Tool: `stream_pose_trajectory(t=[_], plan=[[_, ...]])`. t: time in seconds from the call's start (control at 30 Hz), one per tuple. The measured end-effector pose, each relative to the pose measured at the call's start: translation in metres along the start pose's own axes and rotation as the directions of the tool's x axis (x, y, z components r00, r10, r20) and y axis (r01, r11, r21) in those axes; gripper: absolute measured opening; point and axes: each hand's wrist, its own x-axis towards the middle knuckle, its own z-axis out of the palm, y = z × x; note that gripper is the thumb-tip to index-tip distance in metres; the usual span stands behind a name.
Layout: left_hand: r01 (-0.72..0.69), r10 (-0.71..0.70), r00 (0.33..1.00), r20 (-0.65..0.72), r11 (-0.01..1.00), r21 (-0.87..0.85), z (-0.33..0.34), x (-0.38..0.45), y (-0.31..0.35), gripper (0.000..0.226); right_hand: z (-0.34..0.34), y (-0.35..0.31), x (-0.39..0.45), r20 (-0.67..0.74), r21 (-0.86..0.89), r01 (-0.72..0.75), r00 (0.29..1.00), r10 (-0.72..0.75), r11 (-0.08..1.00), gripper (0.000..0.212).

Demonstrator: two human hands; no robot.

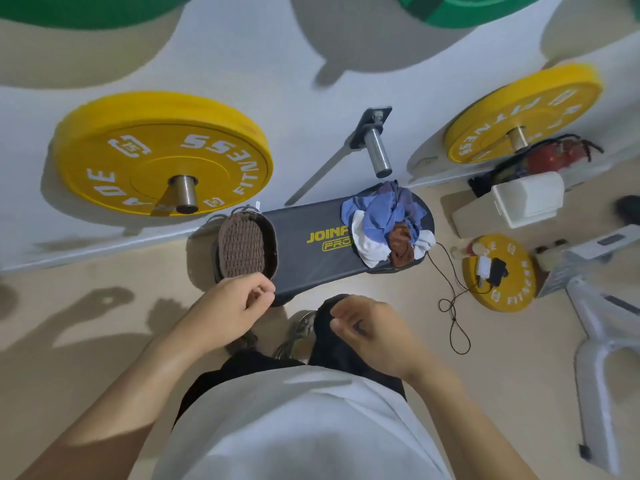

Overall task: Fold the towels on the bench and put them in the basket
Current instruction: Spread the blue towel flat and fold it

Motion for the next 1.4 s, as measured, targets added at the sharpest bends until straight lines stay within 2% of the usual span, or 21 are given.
stream_pose_trajectory(t=[0.2,0.33,0.43,0.53,0.6,0.7,0.8,0.87,0.93,0.97,1.03,1.1,1.2,1.3,1.4], plan=[[-0.040,0.040,0.999,0.008,0.999,-0.003,0.013,0.088,0.032,0.010,-0.053,0.044,0.043,0.080,-0.012,-0.051,0.995,0.052,0.999,0.018],[0.018,-0.015,0.999,0.051,0.998,-0.055,0.047,0.144,0.057,0.008,-0.105,0.105,0.083,0.130,-0.096,-0.099,0.985,0.111,0.990,0.023],[0.058,-0.049,0.995,0.090,0.994,-0.091,0.096,0.200,0.078,0.016,-0.146,0.173,0.134,0.204,-0.183,-0.094,0.970,0.132,0.978,0.027],[0.115,-0.112,0.978,0.175,0.993,-0.005,0.153,0.256,0.094,0.028,-0.178,0.236,0.184,0.293,-0.293,-0.055,0.945,0.145,0.954,0.025],[0.138,-0.147,0.962,0.229,0.989,0.055,0.190,0.291,0.097,0.027,-0.193,0.277,0.214,0.342,-0.357,-0.034,0.925,0.164,0.934,0.027],[0.125,-0.133,0.963,0.233,0.991,0.050,0.243,0.350,0.088,0.031,-0.202,0.338,0.261,0.350,-0.389,-0.012,0.923,0.160,0.921,0.030],[0.130,-0.137,0.980,0.147,0.990,0.062,0.305,0.424,0.053,0.025,-0.187,0.401,0.317,0.251,-0.397,-0.028,0.958,0.138,0.917,0.020],[0.123,-0.128,0.987,0.098,0.991,0.059,0.352,0.473,0.020,0.034,-0.165,0.445,0.359,0.147,-0.410,-0.145,0.964,0.223,0.901,0.028],[0.142,-0.142,0.990,0.020,0.989,0.032,0.394,0.517,-0.017,0.047,-0.137,0.490,0.403,0.077,-0.413,-0.196,0.966,0.248,0.889,0.033],[0.154,-0.154,0.987,-0.044,0.988,0.006,0.412,0.537,-0.037,0.052,-0.123,0.510,0.423,0.057,-0.408,-0.187,0.972,0.230,0.894,0.034],[0.174,-0.184,0.968,-0.171,0.982,-0.072,0.439,0.574,-0.074,0.063,-0.093,0.541,0.455,0.027,-0.357,-0.141,0.987,0.161,0.923,0.051],[0.151,-0.188,0.962,-0.200,0.971,-0.184,0.460,0.595,-0.101,0.066,-0.064,0.563,0.476,-0.017,-0.328,-0.070,0.998,0.068,0.942,0.067],[0.093,-0.158,0.964,-0.216,0.955,-0.282,0.480,0.608,-0.123,0.063,-0.037,0.569,0.495,-0.034,-0.459,-0.023,0.999,0.009,0.888,0.074],[0.130,-0.159,0.960,-0.230,0.982,-0.136,0.486,0.604,-0.124,0.067,-0.035,0.547,0.502,0.023,-0.528,0.032,0.999,-0.023,0.849,0.056],[0.149,-0.156,0.978,-0.137,0.987,-0.059,0.480,0.591,-0.112,0.070,-0.038,0.527,0.496,0.053,-0.519,-0.023,0.997,0.059,0.855,0.032]])
